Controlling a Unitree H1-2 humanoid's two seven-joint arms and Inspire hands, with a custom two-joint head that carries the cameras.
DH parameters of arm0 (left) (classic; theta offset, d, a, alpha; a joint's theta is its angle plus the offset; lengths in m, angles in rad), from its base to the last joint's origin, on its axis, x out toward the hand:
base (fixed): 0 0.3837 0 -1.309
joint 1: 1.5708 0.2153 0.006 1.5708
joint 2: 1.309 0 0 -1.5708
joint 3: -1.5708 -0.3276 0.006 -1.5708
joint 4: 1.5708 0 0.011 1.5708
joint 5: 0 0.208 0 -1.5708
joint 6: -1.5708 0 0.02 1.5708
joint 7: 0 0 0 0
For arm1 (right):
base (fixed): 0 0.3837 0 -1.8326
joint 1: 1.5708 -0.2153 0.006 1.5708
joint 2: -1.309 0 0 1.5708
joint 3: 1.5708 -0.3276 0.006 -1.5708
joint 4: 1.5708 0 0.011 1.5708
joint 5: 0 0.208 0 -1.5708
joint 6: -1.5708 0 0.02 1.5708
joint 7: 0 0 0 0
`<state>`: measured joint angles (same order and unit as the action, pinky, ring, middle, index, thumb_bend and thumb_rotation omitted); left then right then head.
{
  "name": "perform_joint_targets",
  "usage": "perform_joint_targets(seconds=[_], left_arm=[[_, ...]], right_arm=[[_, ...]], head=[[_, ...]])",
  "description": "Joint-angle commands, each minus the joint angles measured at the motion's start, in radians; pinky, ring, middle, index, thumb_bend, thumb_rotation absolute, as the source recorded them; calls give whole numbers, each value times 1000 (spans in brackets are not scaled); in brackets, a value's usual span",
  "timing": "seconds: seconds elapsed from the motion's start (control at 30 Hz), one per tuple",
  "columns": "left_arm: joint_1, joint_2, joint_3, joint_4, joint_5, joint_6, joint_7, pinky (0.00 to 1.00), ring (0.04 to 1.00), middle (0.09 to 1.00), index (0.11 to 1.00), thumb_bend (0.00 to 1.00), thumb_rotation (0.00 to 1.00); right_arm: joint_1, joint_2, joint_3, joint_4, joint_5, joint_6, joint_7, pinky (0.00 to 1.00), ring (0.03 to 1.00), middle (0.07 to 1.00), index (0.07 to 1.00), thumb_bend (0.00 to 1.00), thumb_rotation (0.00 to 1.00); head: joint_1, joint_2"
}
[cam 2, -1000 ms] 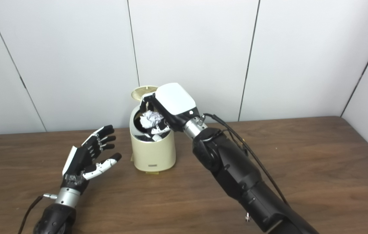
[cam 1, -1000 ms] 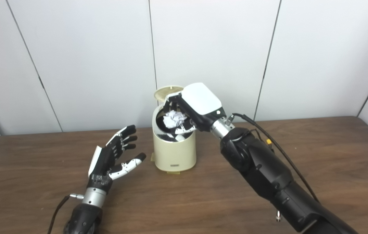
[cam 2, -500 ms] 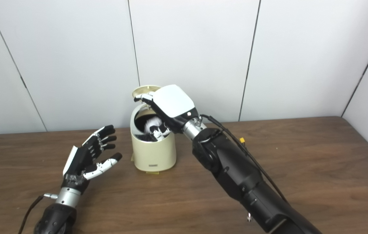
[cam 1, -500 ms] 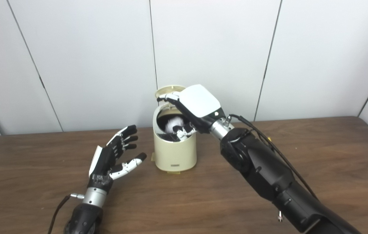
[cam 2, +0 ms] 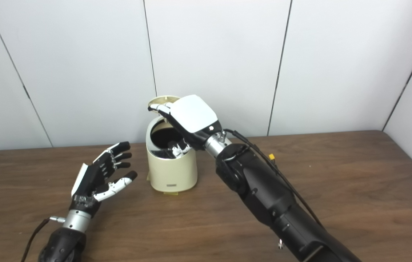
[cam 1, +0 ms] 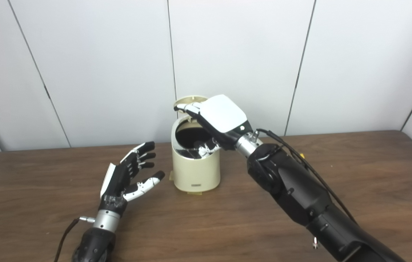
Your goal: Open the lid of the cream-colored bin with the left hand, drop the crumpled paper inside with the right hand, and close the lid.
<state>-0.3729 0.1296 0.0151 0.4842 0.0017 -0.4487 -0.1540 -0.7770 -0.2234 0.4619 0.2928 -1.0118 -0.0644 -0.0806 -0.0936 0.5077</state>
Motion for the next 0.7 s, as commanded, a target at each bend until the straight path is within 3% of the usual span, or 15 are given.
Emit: perform_joint_targets(seconds=[0.0, 0.03, 0.07, 0.17, 0.23, 0.4, 0.43, 0.47, 0.5, 0.6, 0.67], left_arm=[[65, -33, -16, 59, -12, -17, 3, 745, 818, 859, 857, 636, 157], [66, -34, -16, 59, -13, -16, 3, 745, 818, 858, 857, 636, 156], [66, -35, -16, 58, -14, -17, 3, 743, 817, 856, 855, 638, 149], [69, -35, -15, 51, -13, -15, 5, 746, 818, 858, 858, 637, 148], [70, -35, -15, 49, -9, -12, 9, 748, 817, 856, 855, 636, 145], [71, -35, -14, 45, -9, -12, 10, 743, 815, 856, 857, 636, 150], [71, -36, -14, 46, -10, -12, 11, 743, 816, 856, 856, 635, 151], [70, -36, -13, 48, -10, -13, 10, 748, 818, 858, 855, 635, 154], [70, -36, -13, 50, -12, -14, 9, 747, 817, 857, 853, 635, 158], [72, -37, -15, 45, -7, -9, 12, 739, 813, 854, 853, 640, 166], [76, -38, -15, 35, -2, 0, 17, 741, 815, 854, 855, 643, 173]], right_arm=[[-31, -15, -30, -32, 30, -36, -53, 465, 575, 666, 722, 827, 109], [-25, -16, -41, -38, 46, -51, -69, 452, 553, 632, 691, 795, 111], [-19, -16, -54, -46, 64, -67, -86, 423, 512, 535, 590, 635, 49], [7, -31, -94, -108, 90, -89, -102, 366, 449, 463, 530, 535, 12], [29, -44, -119, -163, 98, -91, -99, 341, 434, 459, 531, 524, 10], [82, -69, -181, -260, 109, -107, -120, 386, 482, 488, 499, 527, 9], [91, -74, -193, -266, 118, -121, -134, 393, 493, 482, 514, 526, 9], [99, -78, -204, -267, 126, -137, -153, 408, 513, 488, 635, 547, 3], [106, -80, -214, -263, 131, -153, -176, 419, 520, 491, 679, 554, 1], [135, -78, -245, -268, 147, -168, -210, 436, 530, 492, 717, 560, 0], [165, -72, -265, -277, 171, -176, -230, 388, 493, 491, 696, 562, 0]], head=[[1, 2], [1, 1], [4, 1], [9, 5], [9, 5], [10, 8], [10, 8], [10, 8], [10, 8], [10, 11], [11, 14]])
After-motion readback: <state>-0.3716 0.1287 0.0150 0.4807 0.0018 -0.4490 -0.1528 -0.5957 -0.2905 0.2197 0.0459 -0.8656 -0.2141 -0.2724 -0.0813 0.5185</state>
